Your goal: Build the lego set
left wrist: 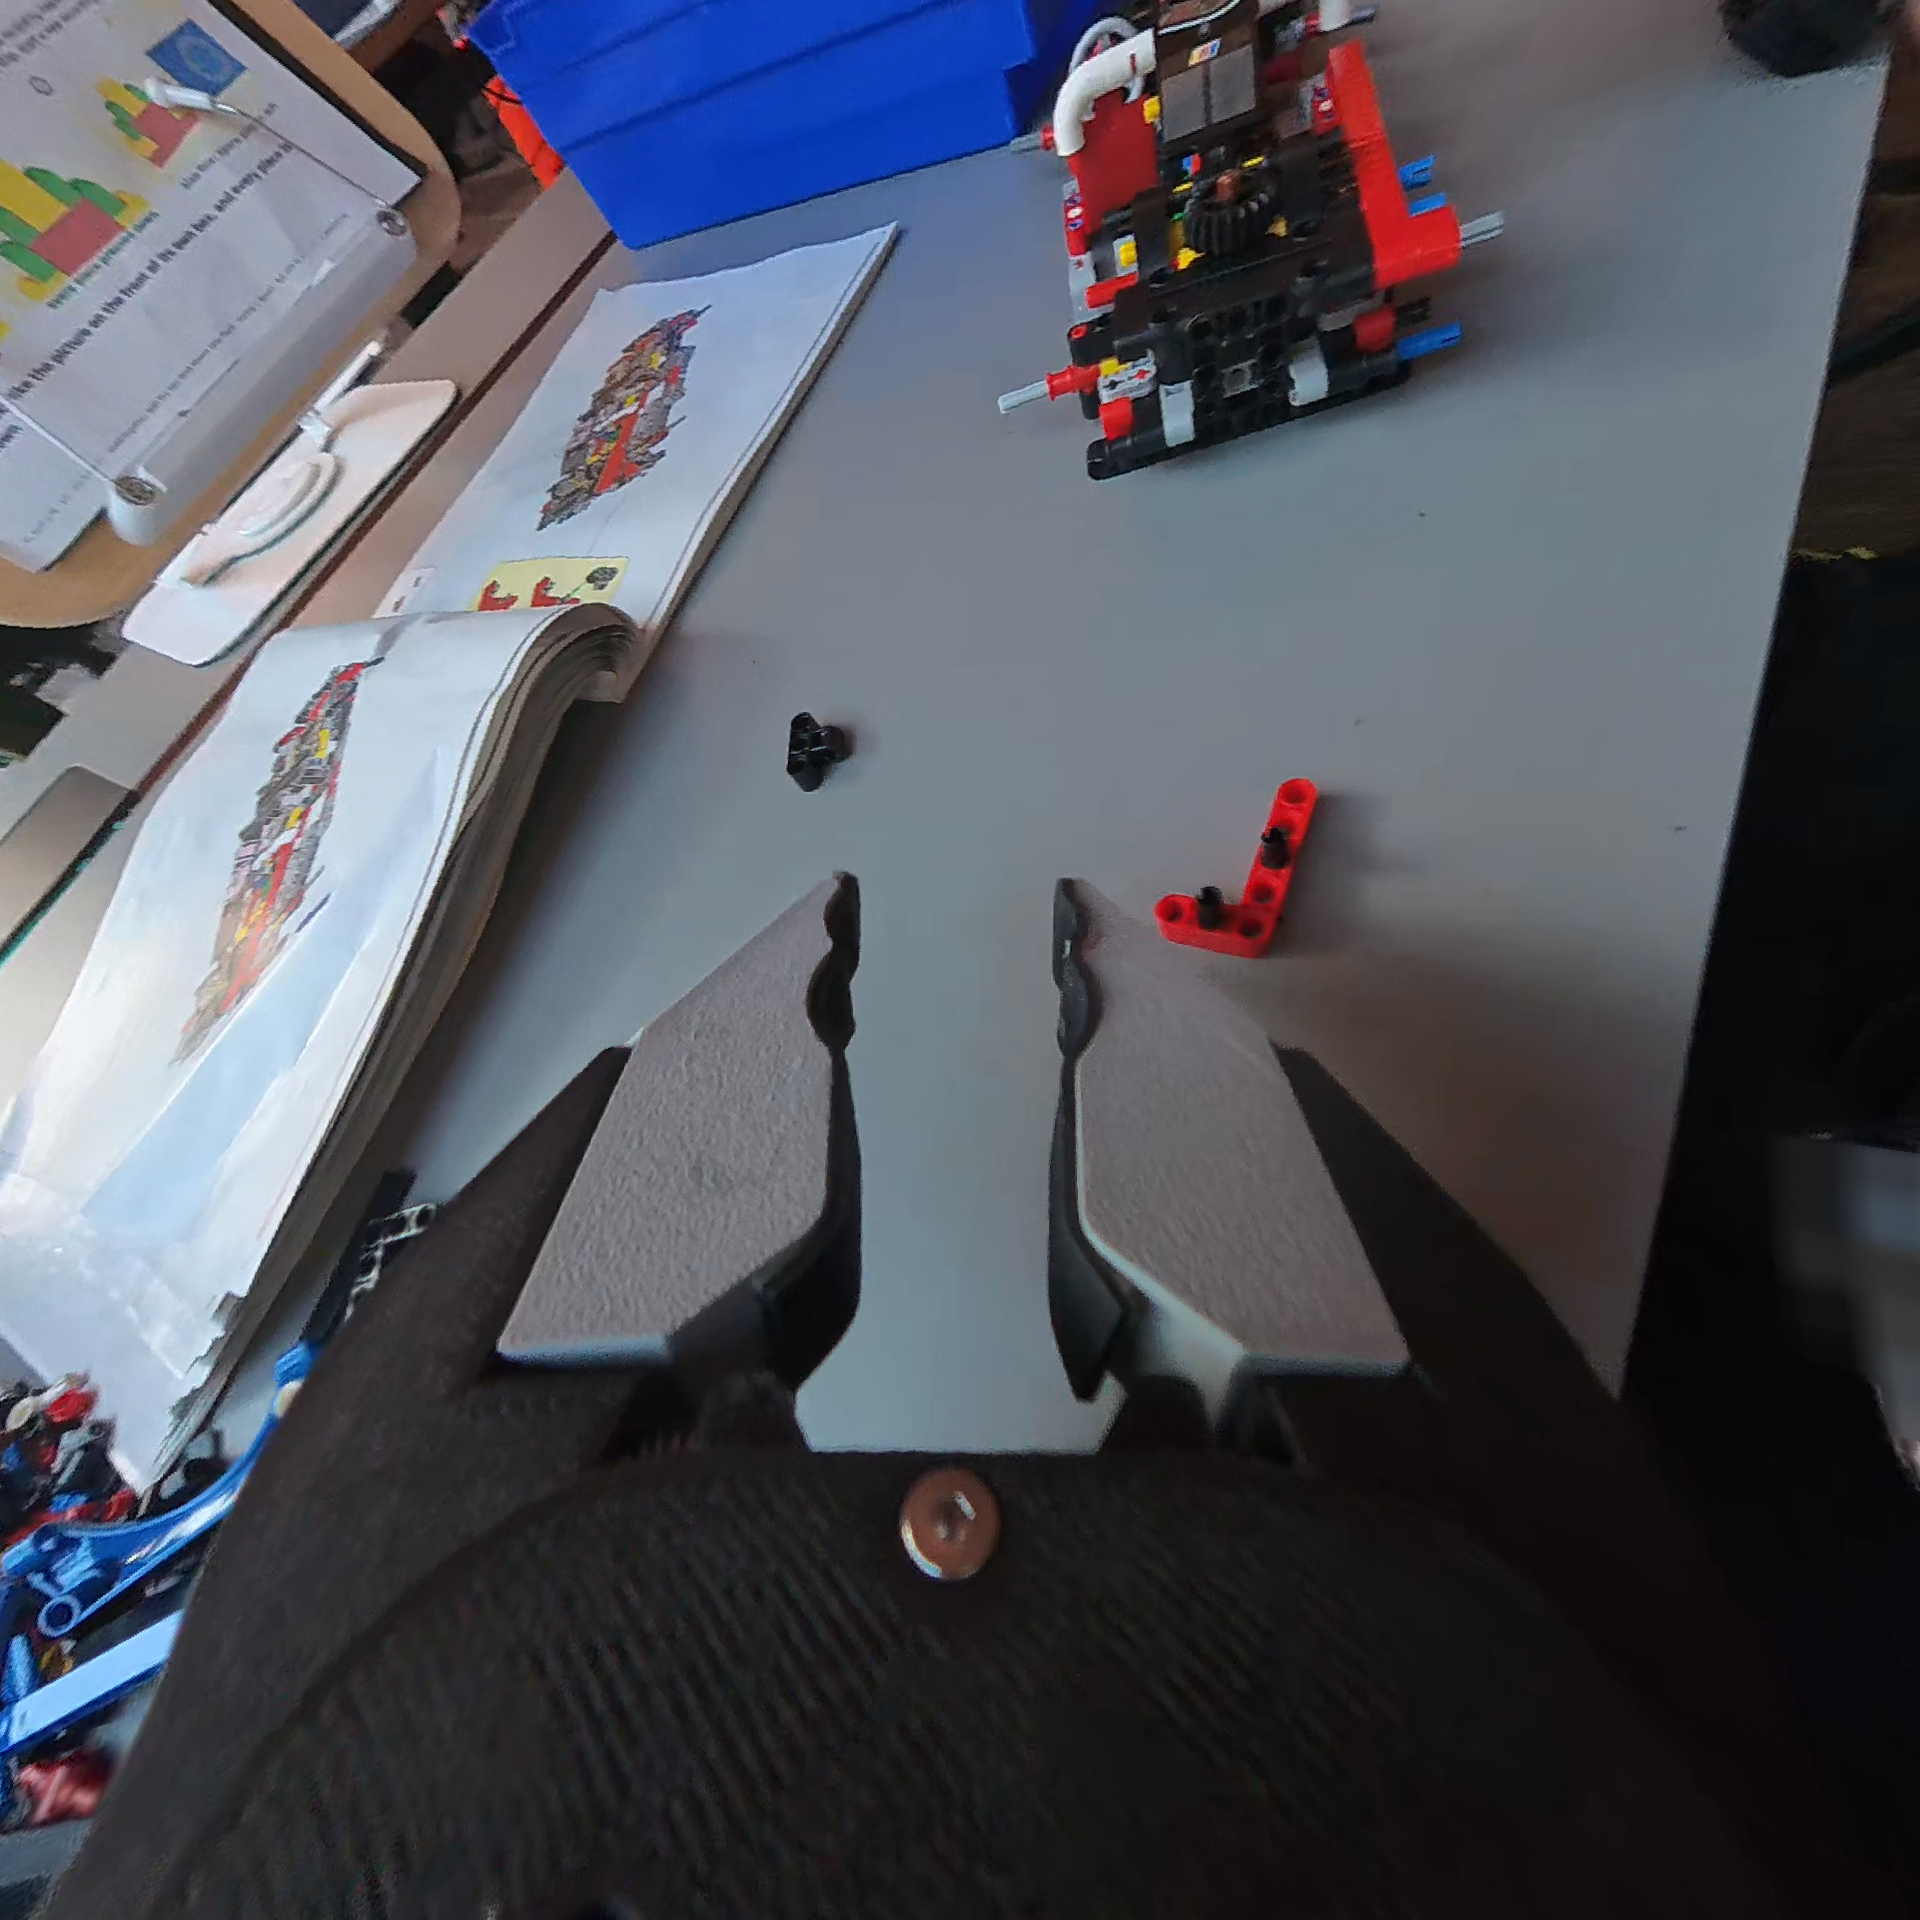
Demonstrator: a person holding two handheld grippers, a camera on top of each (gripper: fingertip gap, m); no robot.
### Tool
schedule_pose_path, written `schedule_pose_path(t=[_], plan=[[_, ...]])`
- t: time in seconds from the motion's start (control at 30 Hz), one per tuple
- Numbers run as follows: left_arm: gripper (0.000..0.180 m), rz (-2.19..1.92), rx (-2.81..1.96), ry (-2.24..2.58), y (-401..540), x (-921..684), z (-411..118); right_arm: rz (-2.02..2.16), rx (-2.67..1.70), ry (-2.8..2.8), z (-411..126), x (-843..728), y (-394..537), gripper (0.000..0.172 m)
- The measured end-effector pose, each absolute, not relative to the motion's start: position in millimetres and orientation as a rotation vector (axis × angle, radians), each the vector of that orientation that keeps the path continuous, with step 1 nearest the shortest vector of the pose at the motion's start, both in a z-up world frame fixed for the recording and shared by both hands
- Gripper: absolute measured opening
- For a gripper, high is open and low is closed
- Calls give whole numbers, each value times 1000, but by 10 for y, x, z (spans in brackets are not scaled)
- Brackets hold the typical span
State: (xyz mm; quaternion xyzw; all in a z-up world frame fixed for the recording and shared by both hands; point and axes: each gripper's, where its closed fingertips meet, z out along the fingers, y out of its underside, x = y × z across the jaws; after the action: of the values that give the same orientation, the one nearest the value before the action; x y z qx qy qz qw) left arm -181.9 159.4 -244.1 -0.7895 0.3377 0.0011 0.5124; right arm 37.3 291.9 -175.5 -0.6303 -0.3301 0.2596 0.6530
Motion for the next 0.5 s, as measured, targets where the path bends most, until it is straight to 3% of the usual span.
schedule_pose_path(t=[0.5], plan=[[23,237,-1828,719,1672,-2010,-2327,405,-1527,-560,-1791,630,3282,1]])
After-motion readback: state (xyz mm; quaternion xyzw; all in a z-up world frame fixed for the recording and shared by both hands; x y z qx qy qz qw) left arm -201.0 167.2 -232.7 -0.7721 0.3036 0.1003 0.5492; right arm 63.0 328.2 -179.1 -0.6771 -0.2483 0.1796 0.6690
